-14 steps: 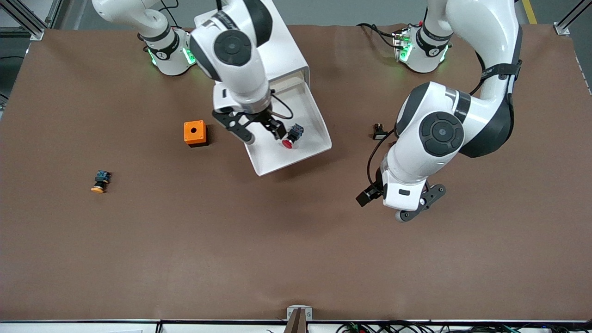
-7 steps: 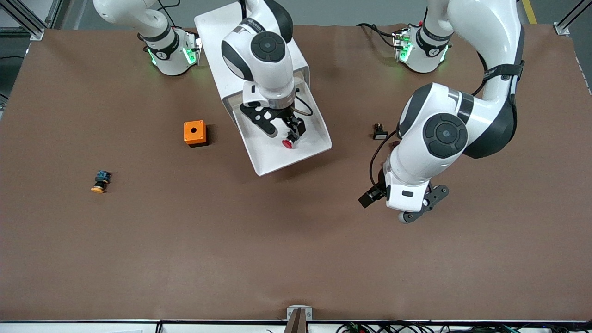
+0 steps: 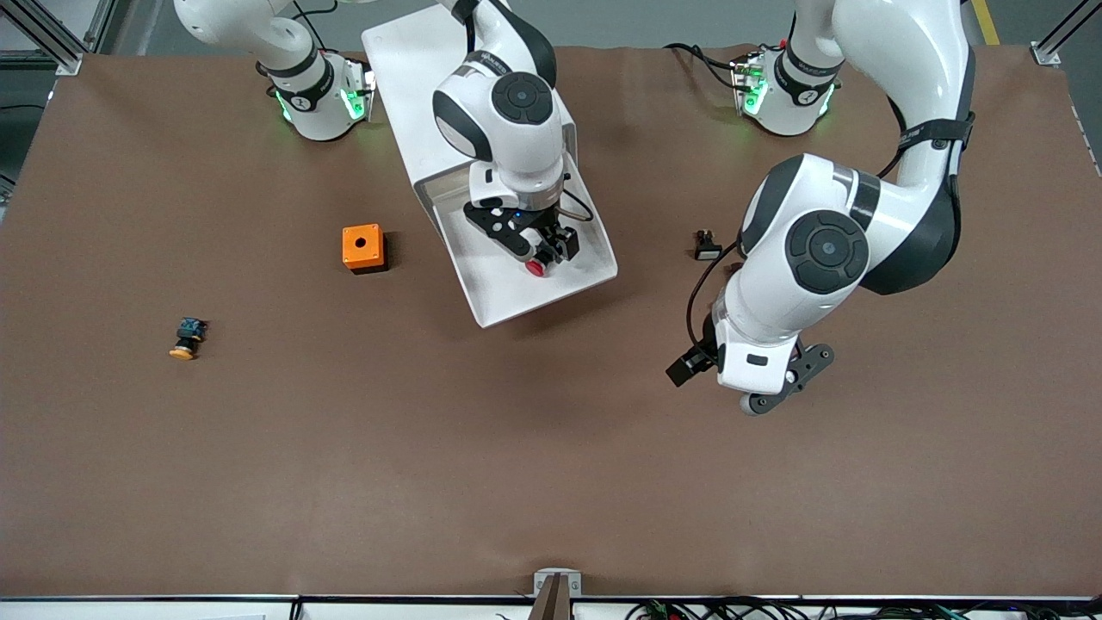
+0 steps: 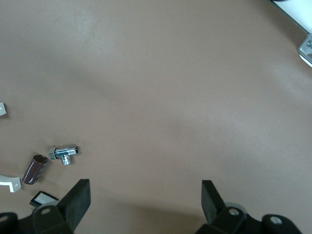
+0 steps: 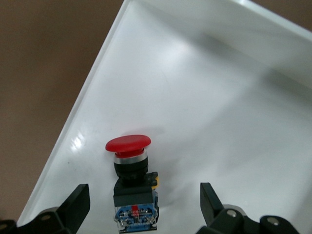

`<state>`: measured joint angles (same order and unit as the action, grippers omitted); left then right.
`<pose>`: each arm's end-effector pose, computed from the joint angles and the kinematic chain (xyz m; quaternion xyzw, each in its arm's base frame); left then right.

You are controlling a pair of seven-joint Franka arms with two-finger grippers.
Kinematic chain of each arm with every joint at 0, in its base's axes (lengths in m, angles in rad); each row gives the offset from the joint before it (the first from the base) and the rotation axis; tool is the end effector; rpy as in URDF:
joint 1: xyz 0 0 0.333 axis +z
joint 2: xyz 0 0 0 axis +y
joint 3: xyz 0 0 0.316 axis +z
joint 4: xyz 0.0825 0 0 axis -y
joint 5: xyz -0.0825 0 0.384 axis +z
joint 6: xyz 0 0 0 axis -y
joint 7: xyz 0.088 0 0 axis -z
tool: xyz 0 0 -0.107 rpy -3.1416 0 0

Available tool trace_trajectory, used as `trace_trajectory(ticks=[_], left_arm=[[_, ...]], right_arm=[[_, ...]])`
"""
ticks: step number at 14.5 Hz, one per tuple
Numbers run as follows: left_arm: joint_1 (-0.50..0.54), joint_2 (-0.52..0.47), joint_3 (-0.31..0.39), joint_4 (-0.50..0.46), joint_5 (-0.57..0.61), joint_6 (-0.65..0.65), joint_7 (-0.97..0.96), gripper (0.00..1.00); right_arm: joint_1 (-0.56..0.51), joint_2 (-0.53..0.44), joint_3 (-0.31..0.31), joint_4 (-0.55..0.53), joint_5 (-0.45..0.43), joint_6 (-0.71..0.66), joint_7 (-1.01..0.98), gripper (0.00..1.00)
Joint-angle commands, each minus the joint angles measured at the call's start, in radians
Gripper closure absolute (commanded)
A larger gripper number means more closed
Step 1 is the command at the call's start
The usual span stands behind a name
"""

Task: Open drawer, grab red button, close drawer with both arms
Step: 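Lower the right gripper and grasp the red push button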

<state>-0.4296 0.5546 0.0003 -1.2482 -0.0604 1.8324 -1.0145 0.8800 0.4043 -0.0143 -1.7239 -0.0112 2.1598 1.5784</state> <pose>0.6530 -0.3043 0.4460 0.9548 0.2953 -0.0082 0.0317 0.4281 0.5037 0.3538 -0.9383 0.3454 -0.0125 0.0123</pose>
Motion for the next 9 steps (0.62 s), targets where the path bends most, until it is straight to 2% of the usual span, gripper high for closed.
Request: trace_trajectory(ticks=[1, 4, 5, 7, 8, 9], left_arm=[[0.000, -0.008, -0.005, -0.013, 0.019, 0.014, 0.005, 0.00], [0.000, -0.008, -0.005, -0.013, 0.017, 0.014, 0.005, 0.00], [0.002, -0.008, -0.005, -0.013, 0.017, 0.014, 0.005, 0.00], [-0.001, -0.008, -0.005, -0.013, 0.017, 0.014, 0.005, 0.00], [-0.001, -0.008, -0.005, -0.013, 0.017, 0.014, 0.005, 0.00], [-0.003, -0.008, -0.005, -0.013, 0.017, 0.014, 0.005, 0.00]], right_arm=[[0.033, 0.033, -0.012, 0.026, -0.021, 0.002, 0.017, 0.00], [0.033, 0.045, -0.012, 0.037, -0.023, 0.000, 0.014, 0.00], [0.034, 0.045, -0.012, 0.037, -0.023, 0.000, 0.009, 0.10], [0.037, 0.045, -0.010, 0.040, -0.018, 0.002, 0.005, 0.54], [0.037, 0.045, -0.010, 0.044, -0.015, 0.000, 0.011, 0.93], [0.039, 0.045, -0.010, 0.049, -0.013, -0.003, 0.017, 1.00]])
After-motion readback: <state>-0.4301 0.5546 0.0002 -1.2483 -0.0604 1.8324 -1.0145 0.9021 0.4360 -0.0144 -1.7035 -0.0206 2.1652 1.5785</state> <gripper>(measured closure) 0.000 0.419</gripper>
